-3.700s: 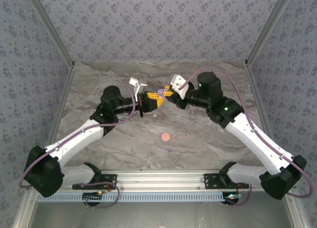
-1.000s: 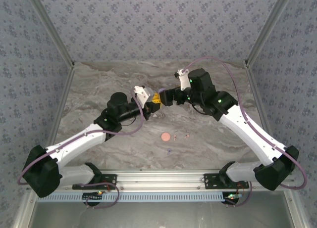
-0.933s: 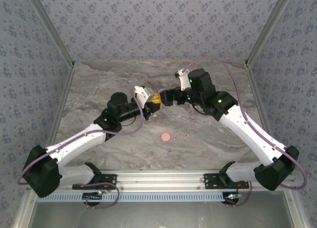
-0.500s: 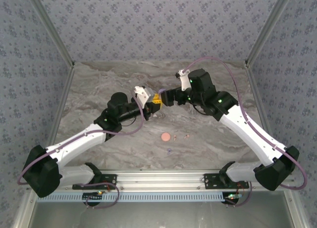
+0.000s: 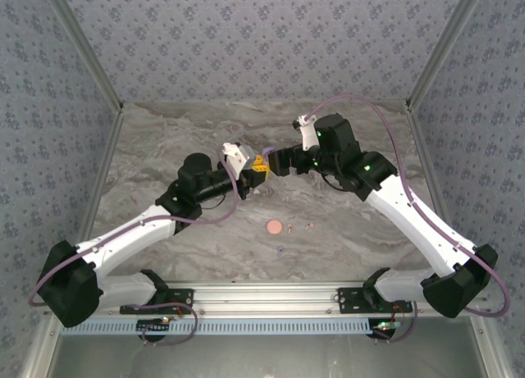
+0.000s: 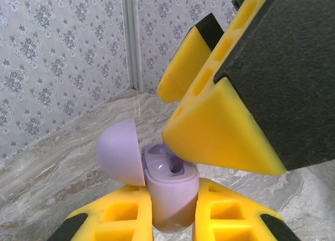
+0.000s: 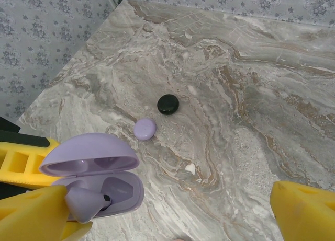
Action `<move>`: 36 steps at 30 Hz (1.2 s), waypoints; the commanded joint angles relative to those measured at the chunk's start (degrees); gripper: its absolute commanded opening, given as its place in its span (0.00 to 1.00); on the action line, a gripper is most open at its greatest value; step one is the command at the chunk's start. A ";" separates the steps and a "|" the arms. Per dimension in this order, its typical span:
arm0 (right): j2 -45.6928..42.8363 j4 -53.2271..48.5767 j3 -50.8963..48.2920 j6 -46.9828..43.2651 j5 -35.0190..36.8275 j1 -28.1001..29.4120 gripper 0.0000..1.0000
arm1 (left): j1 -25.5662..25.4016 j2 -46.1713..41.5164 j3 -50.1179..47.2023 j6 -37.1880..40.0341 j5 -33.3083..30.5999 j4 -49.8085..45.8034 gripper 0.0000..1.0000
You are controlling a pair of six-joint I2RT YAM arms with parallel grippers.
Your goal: Insert the wireless bluetooth earbuds into the charging case
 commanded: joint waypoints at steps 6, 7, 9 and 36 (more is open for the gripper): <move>-0.88 -1.85 1.28 -0.34 0.00 -0.83 1.00 | -0.36 -0.57 1.83 -0.71 -0.65 2.64 0.00; -0.84 -1.85 1.28 -0.36 -0.08 -0.85 1.00 | -0.36 -0.55 1.83 -0.72 -0.63 2.67 0.00; -0.66 -1.85 1.36 -0.33 -0.17 -0.95 1.00 | -0.31 -0.53 1.83 -0.81 -0.63 2.67 0.00; -0.39 -2.53 1.36 -0.53 0.18 -1.27 1.00 | -0.36 -0.69 1.48 -1.37 -1.52 3.38 0.00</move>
